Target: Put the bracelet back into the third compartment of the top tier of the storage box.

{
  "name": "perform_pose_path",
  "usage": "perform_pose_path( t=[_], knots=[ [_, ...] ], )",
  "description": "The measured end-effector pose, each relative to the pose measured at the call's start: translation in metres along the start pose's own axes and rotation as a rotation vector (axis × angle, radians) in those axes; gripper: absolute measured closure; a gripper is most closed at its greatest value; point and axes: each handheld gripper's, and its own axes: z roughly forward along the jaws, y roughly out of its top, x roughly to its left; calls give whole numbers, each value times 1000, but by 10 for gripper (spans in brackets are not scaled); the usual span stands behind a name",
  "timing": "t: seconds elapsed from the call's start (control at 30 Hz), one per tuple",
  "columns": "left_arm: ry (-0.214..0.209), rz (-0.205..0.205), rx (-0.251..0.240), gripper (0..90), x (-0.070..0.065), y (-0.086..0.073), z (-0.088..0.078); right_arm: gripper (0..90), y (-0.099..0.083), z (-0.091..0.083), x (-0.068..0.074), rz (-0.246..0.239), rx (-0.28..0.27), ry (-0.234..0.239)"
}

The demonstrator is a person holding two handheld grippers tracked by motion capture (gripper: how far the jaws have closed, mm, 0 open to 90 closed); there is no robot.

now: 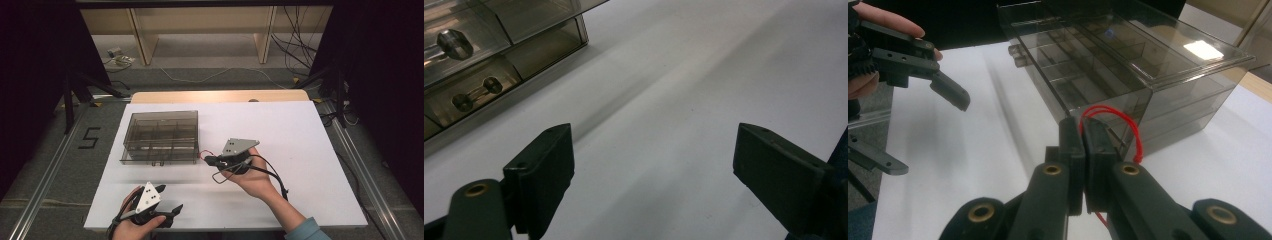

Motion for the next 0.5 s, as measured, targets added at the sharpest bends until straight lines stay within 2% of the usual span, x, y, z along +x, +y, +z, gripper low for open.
perform_pose_path(
  t=[0.5],
  knots=[
    [0, -2, -2, 165, 0, 0, 0, 884, 4, 1, -1, 0, -7, 2]
  ],
)
